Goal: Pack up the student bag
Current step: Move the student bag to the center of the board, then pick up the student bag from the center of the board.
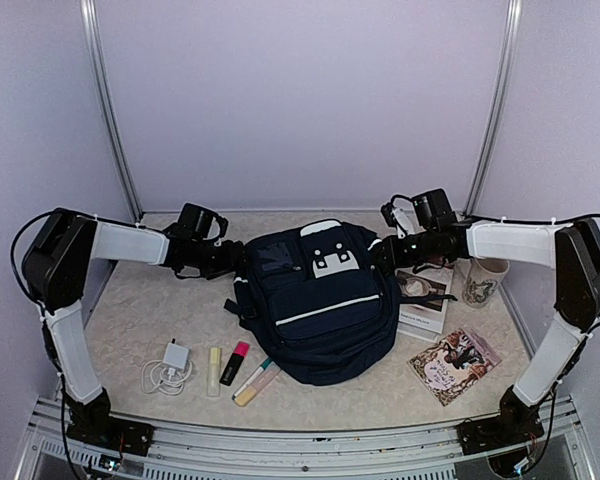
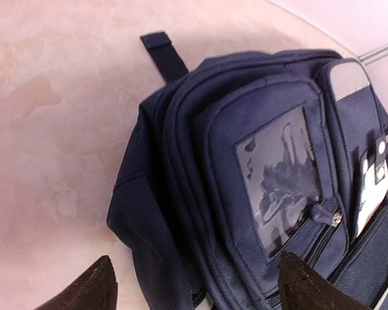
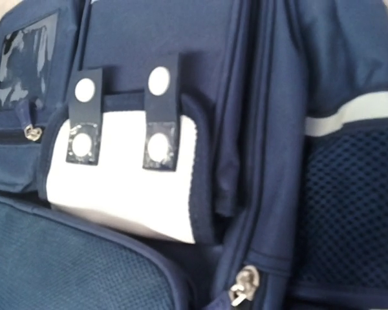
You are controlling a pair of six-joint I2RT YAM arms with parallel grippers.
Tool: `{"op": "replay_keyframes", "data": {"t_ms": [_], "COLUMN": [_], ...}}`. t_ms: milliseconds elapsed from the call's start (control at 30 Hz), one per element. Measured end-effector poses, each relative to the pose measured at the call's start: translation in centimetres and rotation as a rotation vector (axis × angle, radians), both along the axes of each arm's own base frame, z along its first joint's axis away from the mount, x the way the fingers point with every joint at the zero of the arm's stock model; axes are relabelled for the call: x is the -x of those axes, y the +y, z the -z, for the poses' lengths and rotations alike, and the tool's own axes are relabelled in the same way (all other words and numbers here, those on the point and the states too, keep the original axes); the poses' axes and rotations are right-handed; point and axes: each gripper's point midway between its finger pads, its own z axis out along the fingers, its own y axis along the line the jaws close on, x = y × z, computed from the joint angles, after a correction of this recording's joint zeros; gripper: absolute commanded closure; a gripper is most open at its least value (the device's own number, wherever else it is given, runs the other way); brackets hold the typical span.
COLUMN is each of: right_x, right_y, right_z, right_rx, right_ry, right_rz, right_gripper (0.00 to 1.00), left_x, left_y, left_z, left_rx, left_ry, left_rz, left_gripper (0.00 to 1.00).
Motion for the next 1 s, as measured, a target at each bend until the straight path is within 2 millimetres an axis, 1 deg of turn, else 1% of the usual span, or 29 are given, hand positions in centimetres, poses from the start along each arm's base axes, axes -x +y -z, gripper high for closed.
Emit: {"op": "replay_keyframes", "data": {"t_ms": [133,200,233,267,300,400,467,500,533,600,667,767,800,933,1000], "right_x": [0.3,0.6,0.8,1.1,1.4,2.0,2.4,2.4,2.5,2.8,3.0,3.4,3.5,3.9,4.0], "right_y": [-0.6,-1.0,-1.2,-1.4,-1.6,-1.7,-1.6,-1.5,-1.4,-1.1,-0.9,-0.5,-0.4,0.3,0.6], "right_z": [0.2,0.4,0.6,0.7,0.9,1.5,1.7,1.8,2.0,2.4,3.0,3.8,3.9,4.5,4.7], "right_rx": [0.033,0.050,0.058,0.065,0.072,0.078,0.074,0.070,0.066,0.060,0.053,0.048,0.046,0.037,0.030], "right_ry": [0.009,0.018,0.025,0.032,0.042,0.067,0.083,0.089,0.096,0.114,0.133,0.160,0.166,0.184,0.187], "right_rz": [0.014,0.020,0.024,0.026,0.026,0.018,0.007,0.002,-0.005,-0.017,-0.031,-0.049,-0.054,-0.079,-0.085], "right_gripper": [0.77,0.77,0.78,0.78,0.78,0.79,0.80,0.80,0.79,0.78,0.77,0.77,0.77,0.78,0.78], "left_x": [-0.7,-1.2,-1.2,-1.1,-0.8,0.7,1.8,2.5,2.9,4.1,5.0,5.9,5.9,6.3,6.6], "left_y": [0.0,-1.1,-2.2,-3.5,-5.3,-12.1,-15.8,-17.8,-19.0,-20.9,-21.9,-22.0,-22.1,-22.2,-22.1], "left_z": [-3.0,-5.3,-6.5,-7.5,-8.7,-12.3,-13.2,-12.9,-12.3,-9.3,-5.4,-0.4,0.4,-0.3,-0.1], "left_rx": [-0.028,-0.059,-0.074,-0.079,-0.082,-0.054,-0.040,-0.038,-0.042,-0.068,-0.112,-0.182,-0.195,-0.203,-0.206], "left_ry": [-0.098,-0.179,-0.223,-0.259,-0.296,-0.397,-0.433,-0.439,-0.437,-0.390,-0.314,-0.222,-0.220,-0.226,-0.223], "left_rz": [-0.008,0.013,0.043,0.078,0.132,0.337,0.458,0.526,0.574,0.677,0.760,0.841,0.860,0.908,0.928], "left_gripper": [0.07,0.06,0.07,0.09,0.10,0.13,0.11,0.09,0.07,0.05,0.03,0.03,0.02,0.02,0.04]}}
